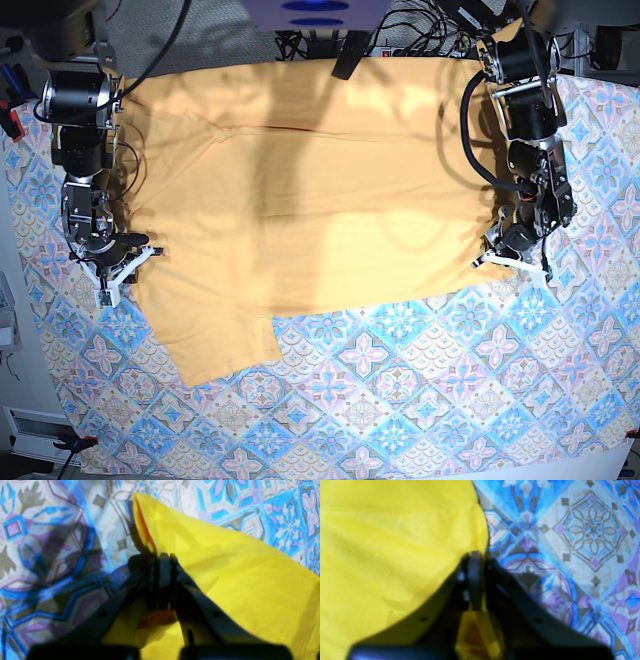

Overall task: Fold the T-shirt properly
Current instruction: 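Close both grippers on the side edges near the hem and hold, then lift the hem half with both grippers and fold it toward the collar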

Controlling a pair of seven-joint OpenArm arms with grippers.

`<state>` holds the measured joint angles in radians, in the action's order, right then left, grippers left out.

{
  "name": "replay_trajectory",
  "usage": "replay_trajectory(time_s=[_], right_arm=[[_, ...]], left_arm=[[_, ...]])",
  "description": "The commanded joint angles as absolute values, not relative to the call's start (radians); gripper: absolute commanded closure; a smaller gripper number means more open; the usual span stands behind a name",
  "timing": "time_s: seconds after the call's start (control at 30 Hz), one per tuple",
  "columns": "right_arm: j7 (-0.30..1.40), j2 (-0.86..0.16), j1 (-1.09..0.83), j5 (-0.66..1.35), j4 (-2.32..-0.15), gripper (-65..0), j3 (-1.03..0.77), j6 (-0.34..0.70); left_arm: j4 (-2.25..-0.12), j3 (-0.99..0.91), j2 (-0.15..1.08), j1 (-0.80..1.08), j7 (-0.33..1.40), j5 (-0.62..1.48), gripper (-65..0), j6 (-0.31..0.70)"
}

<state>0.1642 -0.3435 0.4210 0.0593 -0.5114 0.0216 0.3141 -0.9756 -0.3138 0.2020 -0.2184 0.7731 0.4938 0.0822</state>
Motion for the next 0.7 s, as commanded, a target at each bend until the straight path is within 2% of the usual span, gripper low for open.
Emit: replay_trajectory(time_s=[0.0,0.13,0.27,0.43,0.67], right_arm=[[0.162,-0.361,0.441,0.054,-0.524,0.0,0.015,0.306],[0.162,-0.361,0.437,0.058,-0.599,0.0,0.012,0.306],[0.173,-0.366,0.360,0.058,-0.753,0.0,0.010,0.306],[0.268,-0.366,0.277,0.058,-0.929,0.0,0.004,0.306],[0.331,-0.366,0.120,0.056,-1.150,0.0,-0.136,0.306]], left_arm=[[-0.983,-0.314,0.209,-0.225,0.800,0.483,0.0,0.073],[-0.993,-0.314,0.209,-0.208,0.799,0.483,0.0,0.073],[-1.188,-0.314,0.208,-0.128,0.794,0.483,0.0,0.073],[-1.360,-0.314,0.188,-0.036,0.802,0.483,0.0,0.071],[-1.458,-0.315,0.189,0.051,0.796,0.483,0.0,0.071]])
